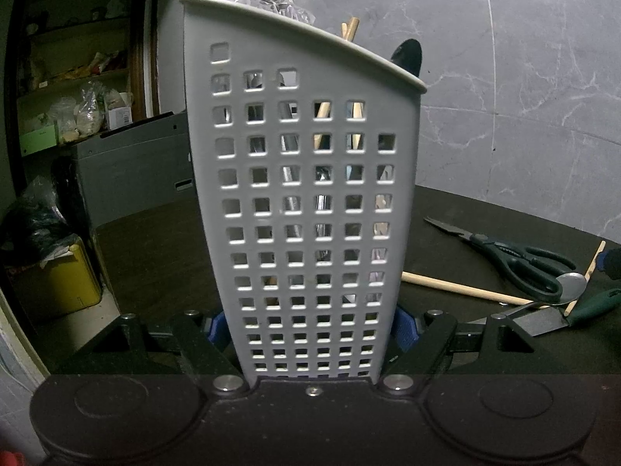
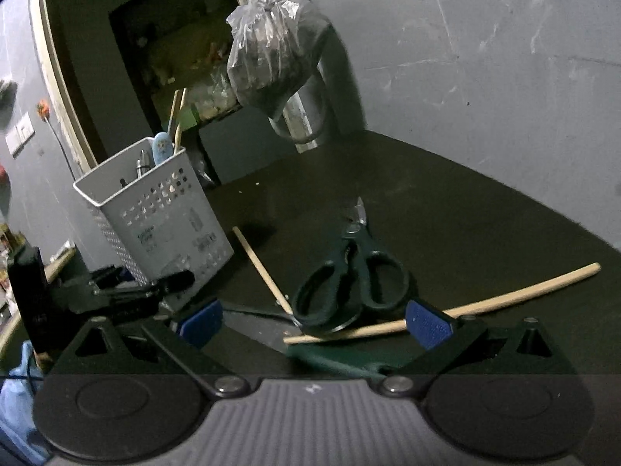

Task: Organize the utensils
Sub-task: 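Move the right tool back over the green-handled scissors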

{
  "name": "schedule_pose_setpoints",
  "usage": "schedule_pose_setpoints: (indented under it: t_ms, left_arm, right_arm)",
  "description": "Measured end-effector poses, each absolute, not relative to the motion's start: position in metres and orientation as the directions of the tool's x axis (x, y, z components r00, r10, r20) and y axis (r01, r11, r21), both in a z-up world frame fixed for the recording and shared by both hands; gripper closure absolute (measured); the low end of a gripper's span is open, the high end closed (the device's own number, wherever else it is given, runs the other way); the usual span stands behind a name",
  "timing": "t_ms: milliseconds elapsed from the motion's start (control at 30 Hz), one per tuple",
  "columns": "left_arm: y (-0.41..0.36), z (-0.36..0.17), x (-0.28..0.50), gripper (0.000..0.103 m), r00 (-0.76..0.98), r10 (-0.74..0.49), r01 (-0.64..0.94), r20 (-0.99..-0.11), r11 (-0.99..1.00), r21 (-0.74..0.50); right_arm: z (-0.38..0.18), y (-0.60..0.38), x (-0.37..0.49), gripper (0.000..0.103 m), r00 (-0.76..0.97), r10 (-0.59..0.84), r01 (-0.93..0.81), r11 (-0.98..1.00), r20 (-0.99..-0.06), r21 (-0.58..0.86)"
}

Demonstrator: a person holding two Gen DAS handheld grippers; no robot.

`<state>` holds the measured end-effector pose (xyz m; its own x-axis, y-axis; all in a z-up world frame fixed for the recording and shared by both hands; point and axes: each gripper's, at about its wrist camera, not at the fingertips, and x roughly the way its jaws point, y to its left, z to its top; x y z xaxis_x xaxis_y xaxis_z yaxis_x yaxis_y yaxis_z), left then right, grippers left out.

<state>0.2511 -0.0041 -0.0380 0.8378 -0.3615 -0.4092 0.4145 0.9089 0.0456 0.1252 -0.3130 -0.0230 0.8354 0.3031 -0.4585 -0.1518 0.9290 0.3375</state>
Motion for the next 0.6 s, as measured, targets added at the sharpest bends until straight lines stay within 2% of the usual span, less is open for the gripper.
schedule_pose_setpoints:
  t_ms: [467,600]
  left_arm:
    - [-0.002,-0.038,0.252,0.023,0.837,-0.365,0.417,-0.408,0.908,0.041]
    - [-0.001,-0.038,0.253,0.023,0.836,-0.366,0.417,-0.408,0.908,0.042]
  right_arm:
    - [-0.033,-0.302,0.145,0.0,0.825,0.306,-0.15,0.929,-0.475,0.339]
    - [-0.034,-0.294,0.148,0.008,0.816,0.328,-0.177,0.926,-0.476,0.333]
